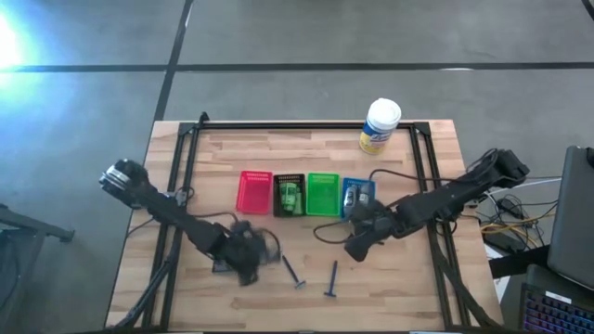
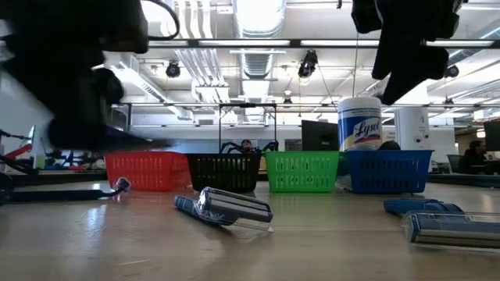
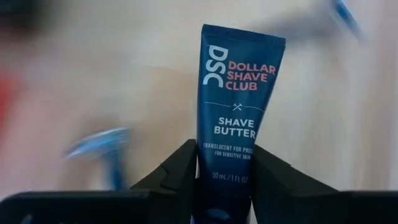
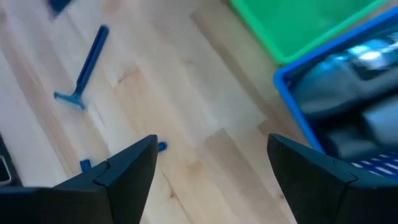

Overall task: Pick & Place Travel size toiletries
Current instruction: Put the blue shave cream into the red bin

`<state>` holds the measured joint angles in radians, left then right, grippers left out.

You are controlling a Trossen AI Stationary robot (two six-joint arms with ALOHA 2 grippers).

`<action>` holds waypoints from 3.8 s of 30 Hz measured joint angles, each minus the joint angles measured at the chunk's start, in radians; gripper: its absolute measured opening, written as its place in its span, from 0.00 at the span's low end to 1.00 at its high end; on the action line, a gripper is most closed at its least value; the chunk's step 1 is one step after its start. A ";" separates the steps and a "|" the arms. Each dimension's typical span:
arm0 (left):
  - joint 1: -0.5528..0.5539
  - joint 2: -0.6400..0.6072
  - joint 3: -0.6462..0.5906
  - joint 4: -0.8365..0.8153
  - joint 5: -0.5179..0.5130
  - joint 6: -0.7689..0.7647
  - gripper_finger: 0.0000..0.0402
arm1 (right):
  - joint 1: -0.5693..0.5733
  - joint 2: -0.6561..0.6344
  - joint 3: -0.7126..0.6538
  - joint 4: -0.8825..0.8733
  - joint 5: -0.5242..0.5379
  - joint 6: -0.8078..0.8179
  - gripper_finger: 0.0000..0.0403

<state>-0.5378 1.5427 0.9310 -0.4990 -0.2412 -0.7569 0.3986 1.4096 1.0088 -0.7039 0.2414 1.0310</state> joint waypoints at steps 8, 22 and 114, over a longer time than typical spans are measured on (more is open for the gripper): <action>0.103 -0.168 -0.002 -0.218 -0.354 -0.721 0.28 | -0.022 -0.042 -0.001 -0.071 0.082 0.092 0.77; 0.487 -0.110 -0.094 -0.153 -0.216 -0.572 0.41 | -0.027 -0.036 -0.002 -0.070 0.094 0.093 0.86; 0.461 -0.354 -0.043 -0.180 -0.091 -0.352 0.31 | -0.147 -0.041 -0.019 -0.105 0.064 0.035 0.77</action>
<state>-0.0771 1.1892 0.8878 -0.6785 -0.3319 -1.1089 0.2515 1.3682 0.9901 -0.8089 0.3054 1.0664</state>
